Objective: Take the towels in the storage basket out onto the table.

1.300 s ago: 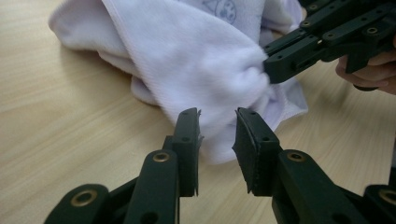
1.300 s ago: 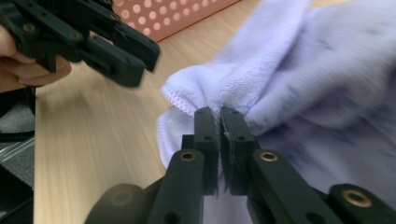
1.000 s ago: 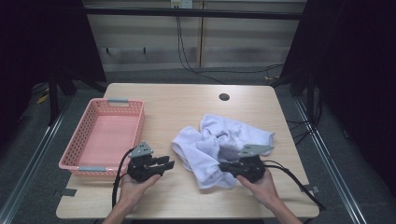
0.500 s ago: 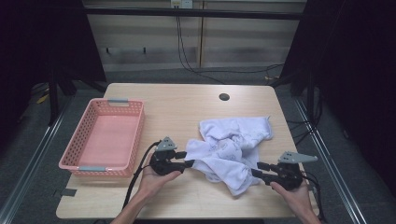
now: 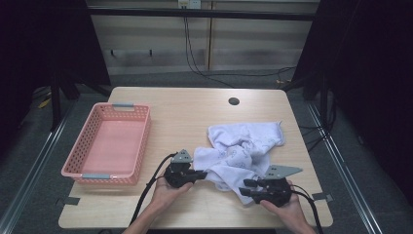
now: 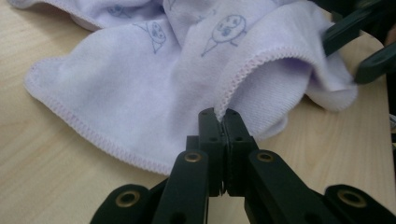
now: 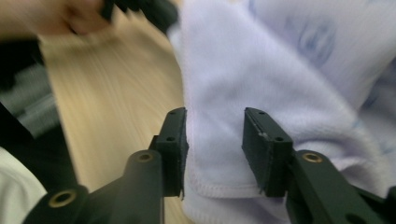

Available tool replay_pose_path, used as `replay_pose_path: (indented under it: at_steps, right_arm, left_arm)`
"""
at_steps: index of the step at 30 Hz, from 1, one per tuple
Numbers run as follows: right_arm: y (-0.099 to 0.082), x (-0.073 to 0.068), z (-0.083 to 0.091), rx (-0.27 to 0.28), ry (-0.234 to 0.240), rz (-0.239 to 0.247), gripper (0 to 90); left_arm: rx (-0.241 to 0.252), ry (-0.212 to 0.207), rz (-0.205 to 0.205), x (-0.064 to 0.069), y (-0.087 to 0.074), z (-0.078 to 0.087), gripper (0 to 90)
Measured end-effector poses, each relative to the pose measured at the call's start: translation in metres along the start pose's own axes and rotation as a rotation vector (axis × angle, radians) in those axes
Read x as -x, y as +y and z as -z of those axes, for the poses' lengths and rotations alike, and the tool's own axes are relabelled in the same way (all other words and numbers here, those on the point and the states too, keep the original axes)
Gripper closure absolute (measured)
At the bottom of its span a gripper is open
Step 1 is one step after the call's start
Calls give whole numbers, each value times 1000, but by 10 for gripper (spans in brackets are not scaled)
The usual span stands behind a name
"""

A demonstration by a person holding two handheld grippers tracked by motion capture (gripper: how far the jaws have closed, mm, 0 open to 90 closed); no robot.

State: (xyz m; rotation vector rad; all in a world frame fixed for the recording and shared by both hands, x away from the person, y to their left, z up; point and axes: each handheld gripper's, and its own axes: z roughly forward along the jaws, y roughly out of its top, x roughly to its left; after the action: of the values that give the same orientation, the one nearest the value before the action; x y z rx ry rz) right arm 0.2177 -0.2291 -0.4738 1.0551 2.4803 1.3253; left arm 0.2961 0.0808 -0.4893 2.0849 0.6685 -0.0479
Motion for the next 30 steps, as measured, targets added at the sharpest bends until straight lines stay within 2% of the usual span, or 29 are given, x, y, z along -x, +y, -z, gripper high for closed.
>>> replay_pose_path:
  at_steps: [2, 3, 4, 5, 6, 8, 9, 10, 11, 12, 13, 15, 16, 18, 19, 21, 22, 23, 24, 27, 28, 30]
  right_arm:
    - [-7, 4, -8, -52, -2, 2, 511]
    - [-10, 6, -9, -57, 9, 5, 489]
    - [-13, 6, -9, -54, 19, 17, 484]
    - [-14, 5, -10, -62, 4, 39, 490]
    - [-14, 5, -10, -62, 4, 39, 490]
    - [-15, 2, -12, -79, -17, 80, 500]
    - [-14, 1, -13, -97, -69, 108, 657]
    - [-14, 1, -13, -97, -69, 108, 657]
    - [-13, 8, -9, -89, -43, 49, 754]
    - [-13, 8, -9, -89, -43, 49, 754]
    - [-14, 15, -2, -73, -8, 7, 828]
    - [-15, 17, 2, -62, 2, -8, 831]
    - [-15, 19, 7, -41, 9, -27, 830]
    - [-18, 23, 19, -6, 33, -56, 805]
    - [-20, 26, 27, 13, 30, -76, 806]
    - [-28, 30, 40, 18, 22, -89, 801]
    - [-31, 32, 42, 30, 26, -103, 804]
    - [-33, 33, 46, 39, 39, -123, 809]
    - [-33, 33, 46, 39, 39, -123, 809]
    - [-37, 38, 52, 43, 30, -139, 783]
    - [-37, 39, 52, 45, 31, -142, 780]
    - [-35, 39, 51, 49, 36, -140, 759]
  left_arm:
    - [-1, -20, 3, 3, -3, 5, 886]
    - [4, -33, 23, 5, -4, 9, 886]
    - [7, -44, 34, 7, -5, 11, 886]
    - [4, -59, 31, 12, -6, 15, 886]
    - [1, -61, 26, 15, -6, 17, 886]
    - [1, -87, 42, 21, -9, 22, 886]
    - [5, -99, 38, 25, -10, 24, 884]
    - [7, -102, 36, 26, -11, 25, 884]
    - [4, -103, 30, 27, -12, 26, 878]
    - [1, -109, 28, 27, -13, 26, 878]
    - [5, -103, 22, 26, -14, 28, 816]
    - [9, -112, 32, 24, -14, 29, 786]
    - [22, -106, 28, 21, -13, 32, 739]
    - [52, -83, 53, 15, -11, 37, 667]
    - [58, -62, 54, 13, -9, 39, 637]
    - [76, 20, 74, 0, -3, 40, 591]
    - [76, 20, 74, 0, -3, 40, 592]
    - [76, 59, 93, -10, 0, 33, 589]
    - [76, 59, 93, -10, 0, 33, 569]
    - [22, 84, 76, -23, 3, 12, 537]
    - [22, 89, 97, -28, 2, 5, 518]
    - [18, 81, 105, -33, 1, -3, 489]
